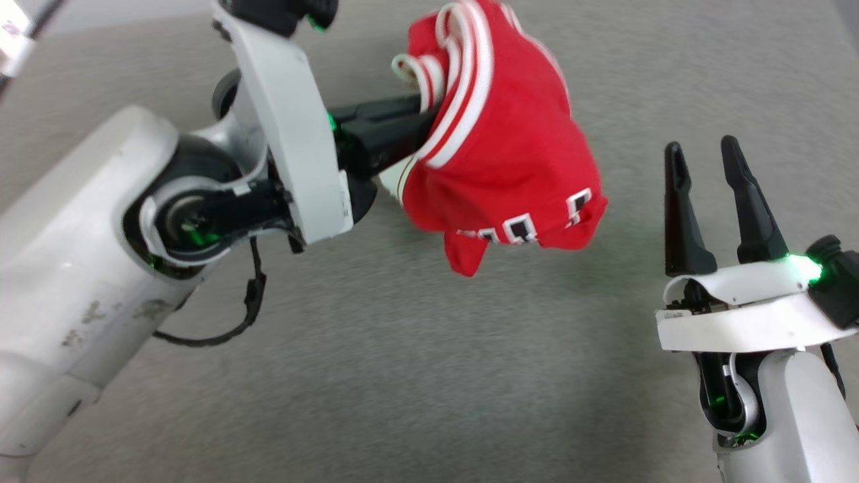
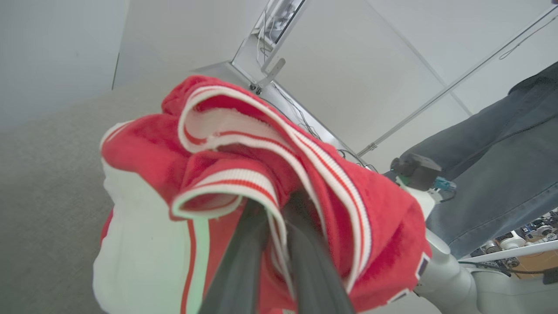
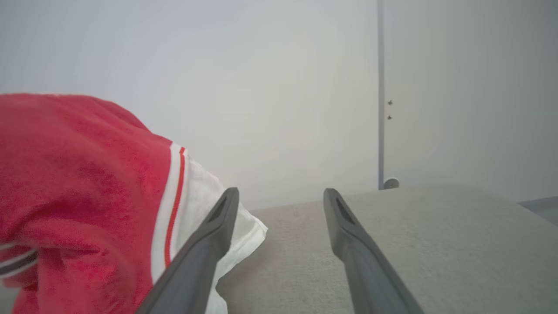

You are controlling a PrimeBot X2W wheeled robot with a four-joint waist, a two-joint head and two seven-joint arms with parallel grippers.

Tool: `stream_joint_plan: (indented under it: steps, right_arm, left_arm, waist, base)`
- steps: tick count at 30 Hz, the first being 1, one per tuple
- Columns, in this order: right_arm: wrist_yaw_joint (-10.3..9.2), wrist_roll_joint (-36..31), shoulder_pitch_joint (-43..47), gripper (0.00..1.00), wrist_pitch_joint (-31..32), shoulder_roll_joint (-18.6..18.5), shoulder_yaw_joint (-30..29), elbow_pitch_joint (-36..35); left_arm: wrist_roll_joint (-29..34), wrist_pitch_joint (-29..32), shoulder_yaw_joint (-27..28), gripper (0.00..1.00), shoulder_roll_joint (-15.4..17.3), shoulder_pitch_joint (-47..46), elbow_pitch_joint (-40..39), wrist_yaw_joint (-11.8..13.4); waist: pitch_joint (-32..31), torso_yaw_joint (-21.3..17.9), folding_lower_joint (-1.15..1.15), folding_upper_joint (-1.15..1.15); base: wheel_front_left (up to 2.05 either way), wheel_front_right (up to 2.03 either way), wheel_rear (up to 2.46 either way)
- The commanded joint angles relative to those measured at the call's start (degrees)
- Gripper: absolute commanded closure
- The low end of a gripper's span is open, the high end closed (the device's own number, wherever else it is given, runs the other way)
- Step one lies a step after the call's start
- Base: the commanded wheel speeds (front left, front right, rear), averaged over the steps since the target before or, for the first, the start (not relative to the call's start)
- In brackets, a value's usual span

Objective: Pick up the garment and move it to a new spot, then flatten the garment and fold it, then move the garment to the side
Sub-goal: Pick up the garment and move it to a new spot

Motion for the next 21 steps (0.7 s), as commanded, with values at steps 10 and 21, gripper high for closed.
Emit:
stream_joint_plan:
  steps: [10, 21]
  right_arm:
    - [0.03, 3.24, 2.64, 0.00, -0.05, 0.15, -0.08, -1.37]
    - [0.03, 6.95, 3.14, 0.00, -0.06, 0.14, 1.43, -3.03]
  left_arm:
    - [5.17, 2.72, -7.18, 1.00, 7.51, 3.85, 12.20, -0.16]
    - [18.05, 8.00, -21.03, 1.00, 12.78, 1.58, 19.25, 0.24]
  waist:
    - [1.80, -9.89, 0.00, 0.00]
    - [4.84, -13.37, 0.00, 0.00]
  base:
    - [0.00, 0.00, 0.00]
    - [0.00, 0.00, 0.00]
